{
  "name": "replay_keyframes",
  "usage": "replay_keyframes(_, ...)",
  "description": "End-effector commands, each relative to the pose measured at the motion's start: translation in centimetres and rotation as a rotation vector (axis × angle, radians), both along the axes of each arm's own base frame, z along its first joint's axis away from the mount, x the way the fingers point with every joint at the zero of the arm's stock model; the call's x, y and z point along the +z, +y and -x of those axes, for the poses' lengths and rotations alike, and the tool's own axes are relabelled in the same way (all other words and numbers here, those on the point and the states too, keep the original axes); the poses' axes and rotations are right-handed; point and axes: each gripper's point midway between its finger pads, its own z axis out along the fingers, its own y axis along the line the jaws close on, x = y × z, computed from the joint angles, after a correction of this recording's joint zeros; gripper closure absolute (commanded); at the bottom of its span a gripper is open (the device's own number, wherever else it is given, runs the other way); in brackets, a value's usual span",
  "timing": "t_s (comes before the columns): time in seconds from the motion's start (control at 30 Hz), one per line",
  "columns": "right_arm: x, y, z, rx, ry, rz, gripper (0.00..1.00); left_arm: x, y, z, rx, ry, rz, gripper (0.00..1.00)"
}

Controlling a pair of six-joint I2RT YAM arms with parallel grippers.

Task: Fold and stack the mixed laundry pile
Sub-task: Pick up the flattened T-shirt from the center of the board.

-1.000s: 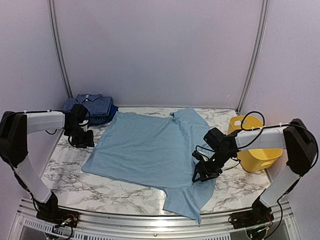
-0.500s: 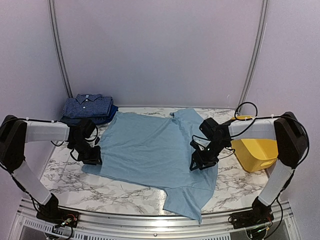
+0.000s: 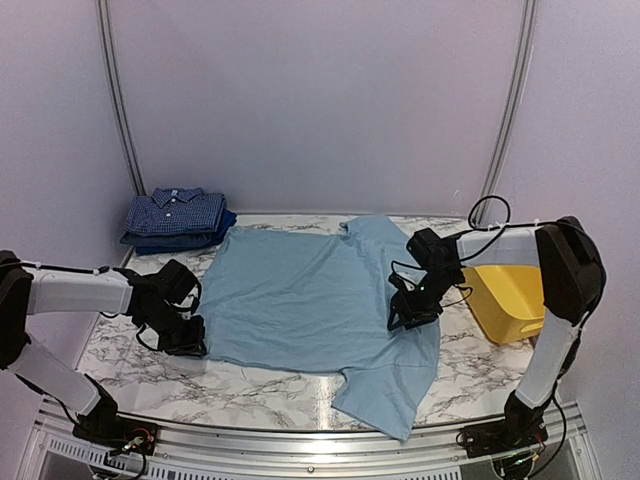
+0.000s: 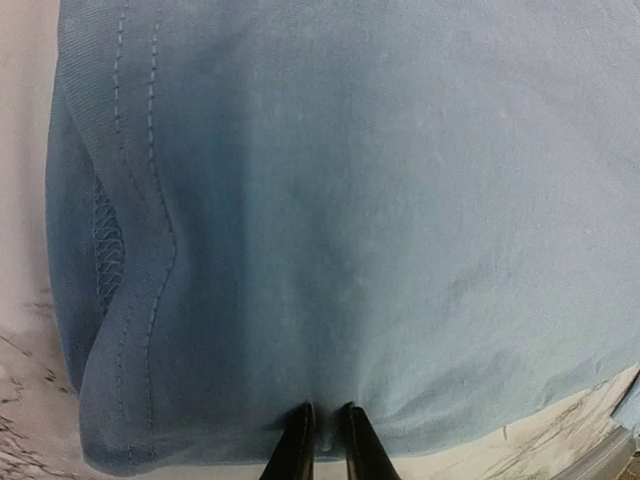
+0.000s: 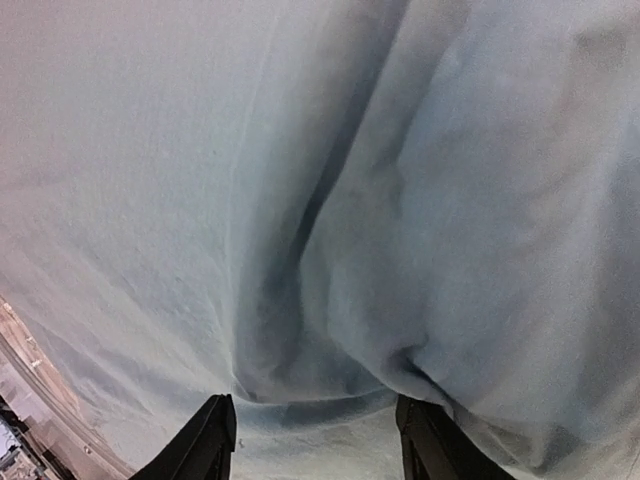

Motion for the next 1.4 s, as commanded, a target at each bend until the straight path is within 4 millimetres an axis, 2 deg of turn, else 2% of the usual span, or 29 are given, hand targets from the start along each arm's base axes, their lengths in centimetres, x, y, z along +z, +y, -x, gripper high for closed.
replay_keyframes(0.0,-3.7,-4.1,-1.1,-0.003,0.028,0.167,0.44,-1.8,-0.2,5.4,0.063,0.168,0.019,0.87)
replay_keyframes(0.1,-2.8,-4.6,-2.0,0.014,0.002,0.173,0.44,-1.4,-0.6,6.6,0.045,0.168,0.025,0.87)
replay_keyframes(0.17,-1.1,-3.6,-2.5,0.025,-0.025,0.119,0.43,-0.7,-0.5,6.2,0.053,0.139,0.032,0.84)
replay_keyframes(0.27,2.9,-1.4,-2.5,0.016,-0.071,-0.016,0.42,2.1,-1.9,3.7,0.039,0.024,0.084,0.70)
replay_keyframes(0.33,5.0,-0.3,-1.5,0.001,-0.080,-0.080,0.42,4.6,-2.8,1.6,0.016,-0.073,0.108,0.62)
replay_keyframes(0.43,6.3,0.8,1.2,-0.001,-0.053,-0.128,0.42,6.4,-3.3,-0.3,0.014,-0.140,0.107,0.55)
replay_keyframes(0.53,6.3,2.1,4.0,0.014,-0.019,-0.167,0.43,6.0,-4.2,-1.0,0.001,-0.128,0.108,0.52)
replay_keyframes(0.63,4.5,2.9,6.2,0.013,0.040,-0.181,0.43,5.0,-4.1,-1.9,0.004,-0.133,0.071,0.52)
replay_keyframes(0.7,3.2,3.0,6.8,-0.005,0.070,-0.186,0.44,4.2,-4.2,-2.3,0.014,-0.119,0.071,0.50)
replay_keyframes(0.8,1.0,2.6,7.0,-0.016,0.090,-0.162,0.43,1.8,-3.7,-2.4,0.020,-0.044,0.033,0.50)
replay_keyframes(0.93,-1.1,2.0,5.6,-0.029,0.093,-0.135,0.43,-0.4,-1.8,-3.4,0.045,-0.010,-0.034,0.51)
replay_keyframes(1.03,-2.0,1.0,2.9,-0.059,0.068,-0.127,0.44,-1.5,-0.3,-4.9,0.071,0.006,-0.068,0.52)
replay_keyframes(1.13,-1.7,0.9,-0.1,-0.048,0.030,-0.112,0.44,-1.7,0.4,-7.1,0.095,0.000,-0.071,0.53)
replay_keyframes(1.2,0.2,1.5,-1.4,-0.035,-0.004,-0.133,0.44,-0.7,0.4,-8.6,0.098,-0.034,-0.058,0.53)
replay_keyframes(1.27,2.8,1.8,-1.7,-0.044,-0.040,-0.163,0.44,1.0,-0.3,-9.5,0.089,-0.078,-0.018,0.52)
replay_keyframes(1.37,6.5,1.1,-0.1,-0.095,-0.075,-0.192,0.44,4.6,-1.1,-9.5,0.095,-0.150,0.067,0.47)
